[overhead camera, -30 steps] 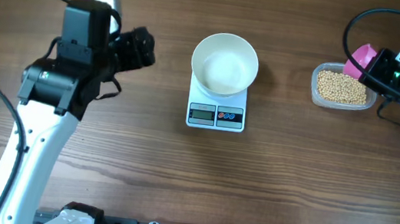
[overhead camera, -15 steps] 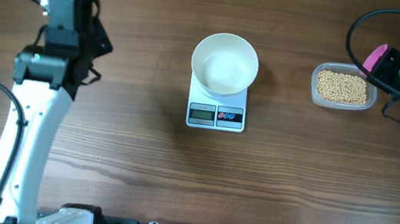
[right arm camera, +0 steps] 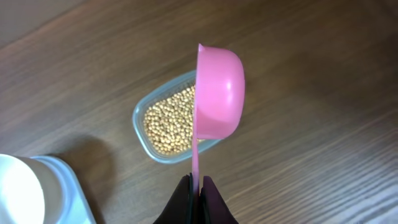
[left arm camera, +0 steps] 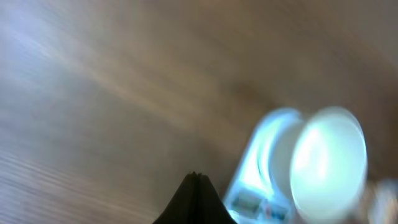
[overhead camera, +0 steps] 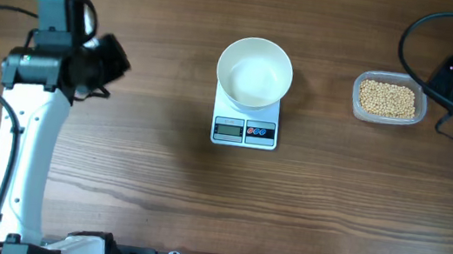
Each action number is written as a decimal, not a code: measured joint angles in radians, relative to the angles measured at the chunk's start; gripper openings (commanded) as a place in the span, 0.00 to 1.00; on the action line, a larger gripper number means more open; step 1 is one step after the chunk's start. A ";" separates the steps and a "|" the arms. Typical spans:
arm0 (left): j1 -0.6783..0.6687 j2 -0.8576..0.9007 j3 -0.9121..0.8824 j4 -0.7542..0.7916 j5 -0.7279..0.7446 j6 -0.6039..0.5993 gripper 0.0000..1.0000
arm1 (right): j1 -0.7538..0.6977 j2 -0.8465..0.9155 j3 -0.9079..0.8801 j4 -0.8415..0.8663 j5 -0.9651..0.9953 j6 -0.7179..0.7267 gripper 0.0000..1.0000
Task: Scoop item into bowl and weigh 150g on scale
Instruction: 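Move the left gripper forward to the white bowl rim on the scale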
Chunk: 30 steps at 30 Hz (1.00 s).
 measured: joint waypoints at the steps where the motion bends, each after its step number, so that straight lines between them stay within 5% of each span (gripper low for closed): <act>1: -0.024 0.000 0.000 -0.028 0.023 0.000 0.04 | 0.000 0.000 0.000 -0.005 0.004 0.000 0.04; 13: -0.422 0.059 0.000 -0.120 0.083 0.008 0.04 | -0.022 0.000 0.000 -0.043 0.017 -0.043 0.04; 22: -0.655 0.284 0.000 0.036 0.053 -0.007 0.04 | -0.021 0.000 0.000 -0.079 0.008 -0.043 0.04; 30: -0.706 0.434 0.000 0.177 -0.008 -0.015 0.04 | -0.021 0.000 0.000 -0.055 0.005 -0.043 0.04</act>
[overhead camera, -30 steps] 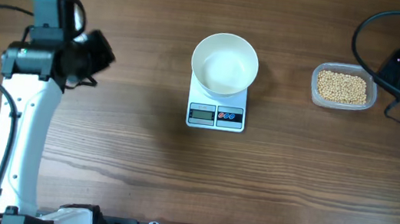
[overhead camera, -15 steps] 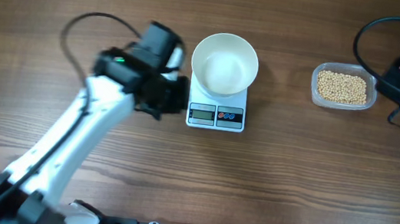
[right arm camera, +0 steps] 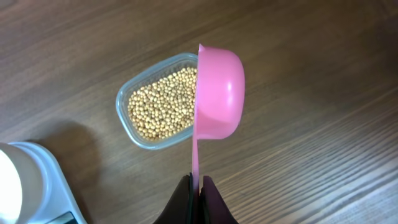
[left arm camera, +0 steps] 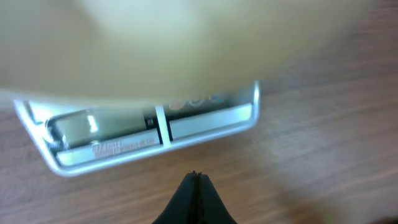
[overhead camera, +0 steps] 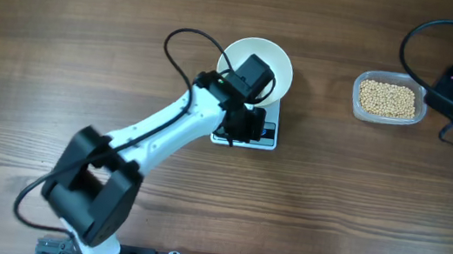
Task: Scoop item into bowl and weigh 150g on scale
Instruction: 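Move the left gripper forward to the white bowl rim on the scale, then hold the white bowl rim with the left gripper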
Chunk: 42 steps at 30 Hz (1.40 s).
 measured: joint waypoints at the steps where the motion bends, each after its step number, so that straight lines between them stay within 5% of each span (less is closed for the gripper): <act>1: 0.000 0.015 0.000 0.010 -0.003 0.000 0.04 | 0.000 0.000 0.000 0.006 0.000 0.000 0.04; 11: -0.004 0.042 0.000 0.137 -0.068 0.053 0.04 | 0.000 0.000 0.000 0.045 0.000 0.000 0.04; 23: -0.036 0.038 -0.001 0.042 -0.131 0.084 0.04 | 0.000 0.000 0.000 0.047 0.000 -0.027 0.04; 34: -0.039 -0.248 -0.054 -0.003 -0.135 0.083 0.04 | 0.000 0.000 0.000 0.047 0.000 -0.038 0.04; 37: -0.041 -0.271 -0.142 0.083 -0.135 0.075 0.04 | 0.000 0.000 0.000 0.047 0.000 -0.038 0.04; 42: -0.041 -0.249 -0.321 0.459 -0.135 0.065 0.04 | 0.000 0.000 0.000 0.047 0.000 -0.038 0.04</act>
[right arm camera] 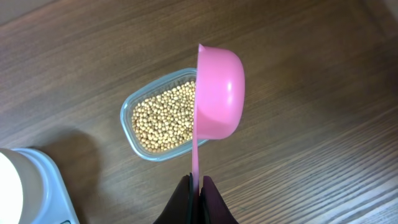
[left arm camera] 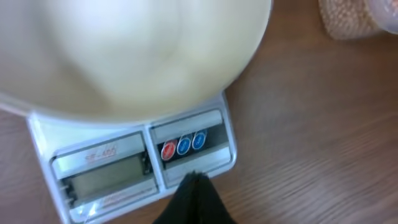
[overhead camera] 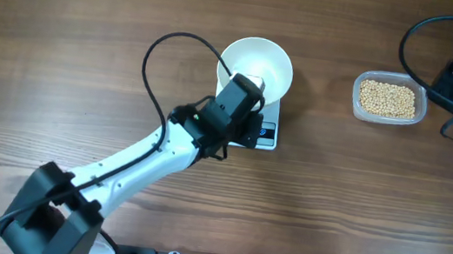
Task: Scoop item into bowl and weigh 150g on scale
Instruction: 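Hold the white bowl rim with the left gripper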
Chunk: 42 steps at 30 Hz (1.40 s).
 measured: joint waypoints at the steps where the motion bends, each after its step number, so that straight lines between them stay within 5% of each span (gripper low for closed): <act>1: 0.000 0.001 -0.029 0.061 0.000 0.001 0.04 | 0.000 0.000 0.000 0.000 0.000 0.000 0.04; 42: 0.000 0.144 -0.120 0.293 -0.034 0.000 0.04 | 0.000 0.000 0.000 0.001 -0.007 0.000 0.04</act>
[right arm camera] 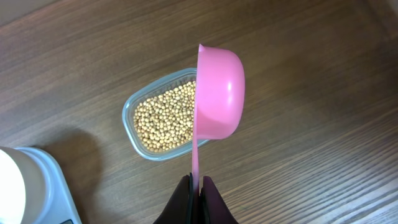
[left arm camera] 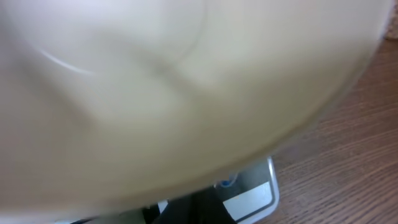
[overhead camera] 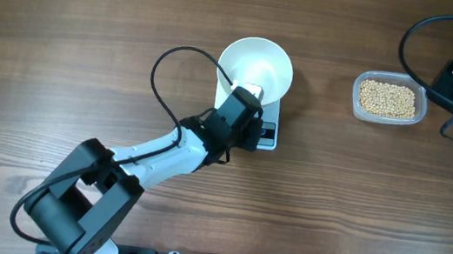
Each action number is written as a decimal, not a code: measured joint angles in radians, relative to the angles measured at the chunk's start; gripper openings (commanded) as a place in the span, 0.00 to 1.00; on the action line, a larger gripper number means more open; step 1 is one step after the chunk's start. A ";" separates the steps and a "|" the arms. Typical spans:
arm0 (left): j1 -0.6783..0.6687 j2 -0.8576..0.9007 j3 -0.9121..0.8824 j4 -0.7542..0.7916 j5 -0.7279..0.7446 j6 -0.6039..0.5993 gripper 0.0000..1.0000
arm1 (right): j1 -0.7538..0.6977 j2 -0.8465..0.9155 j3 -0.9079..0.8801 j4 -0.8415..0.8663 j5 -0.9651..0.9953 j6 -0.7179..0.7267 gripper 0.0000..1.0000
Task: Scoop item into bowl and weigh 150g on scale
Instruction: 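Hold the white bowl rim with the left gripper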
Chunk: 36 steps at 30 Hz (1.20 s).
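Note:
An empty white bowl (overhead camera: 256, 71) stands on the small white scale (overhead camera: 267, 135). My left gripper (overhead camera: 250, 131) is shut, its dark tip low over the scale's button panel, just under the bowl's rim. In the left wrist view the blurred bowl (left arm camera: 174, 87) fills most of the frame, with the scale's corner (left arm camera: 252, 196) below it. My right gripper (right arm camera: 196, 182) is shut on the handle of a pink scoop (right arm camera: 219, 93), held on edge and empty above the clear container of soybeans (right arm camera: 165, 118). That container (overhead camera: 388, 99) sits right of the scale.
The left arm (overhead camera: 153, 152) stretches diagonally across the wooden table from the front left. The right arm and its cable hang at the far right edge. The scale's display is covered by the left wrist.
My left gripper has gone from just in front of the scale's buttons to lower down on the button panel, closer under the bowl. The right gripper and scoop have stayed put.
At first my left arm was folded at the table's left side, gripper shut. It was then at the scale's front, then with its tip before the buttons, and now down on the panel. The right gripper held the pink scoop above the soybeans throughout.

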 measured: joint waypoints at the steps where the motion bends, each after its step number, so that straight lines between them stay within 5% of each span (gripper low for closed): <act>1: 0.000 0.004 0.000 0.000 -0.002 0.000 0.04 | 0.000 0.000 0.000 0.000 0.000 0.000 0.04; 36: 0.000 0.035 0.000 -0.014 0.009 0.000 0.04 | 0.000 0.000 0.000 0.023 -0.011 0.000 0.05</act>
